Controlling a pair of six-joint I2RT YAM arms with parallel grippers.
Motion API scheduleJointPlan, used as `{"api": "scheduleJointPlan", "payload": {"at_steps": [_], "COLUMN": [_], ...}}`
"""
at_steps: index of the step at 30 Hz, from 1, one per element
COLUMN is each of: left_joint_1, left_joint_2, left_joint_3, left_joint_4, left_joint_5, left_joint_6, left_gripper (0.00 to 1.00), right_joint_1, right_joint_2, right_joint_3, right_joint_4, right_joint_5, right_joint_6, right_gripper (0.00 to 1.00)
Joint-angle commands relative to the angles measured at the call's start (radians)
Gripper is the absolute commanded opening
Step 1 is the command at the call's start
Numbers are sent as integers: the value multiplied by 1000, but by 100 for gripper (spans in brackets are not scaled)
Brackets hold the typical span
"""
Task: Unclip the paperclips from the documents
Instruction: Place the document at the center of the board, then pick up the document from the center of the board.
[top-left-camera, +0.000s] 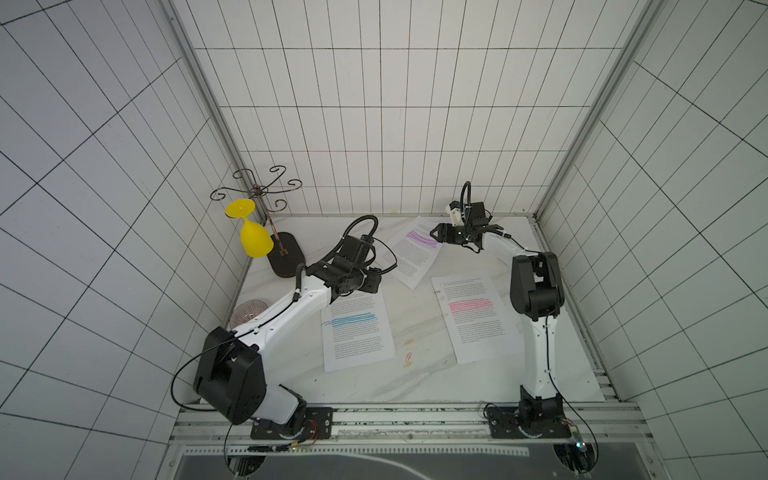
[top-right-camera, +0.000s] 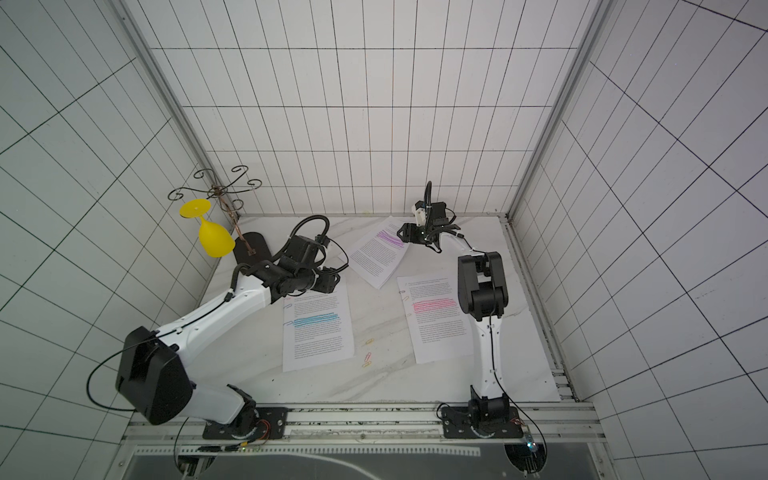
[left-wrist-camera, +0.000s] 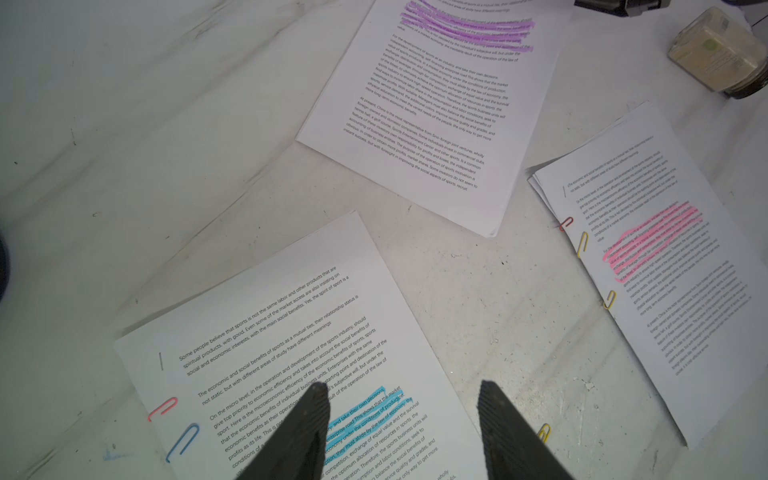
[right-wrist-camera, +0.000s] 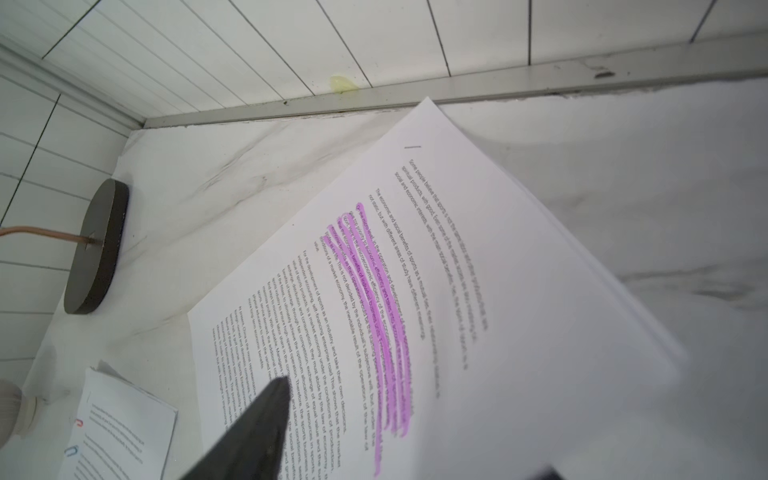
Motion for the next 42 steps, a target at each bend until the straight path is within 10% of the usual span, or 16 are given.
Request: {"api": "scheduleJointPlan", "payload": {"at_steps": [1,7,21,42], "left_joint_1": [-37,-106,-174,-272], "left_joint_2": [36,133,519,705], "left_joint_3": [45,105,349,360], "left_joint_4": [16,54,137,312], "left_joint_5": [7,42,243,257], "left_joint_6": [10,-38,-387,-606], "left_gripper": [61,78,79,82], "right_joint_1": [-31,-113,-186,-295], "right_joint_2": [-28,-197,-603,-588], "right_joint_3": [95,-72,-694,-937], "right_joint_4": [-49,-90,-121,-65], "right_joint_5": [137,225,244,76], "right_joint_6": [27,43,-37,-67], "right_gripper": [99,99,97,67]}}
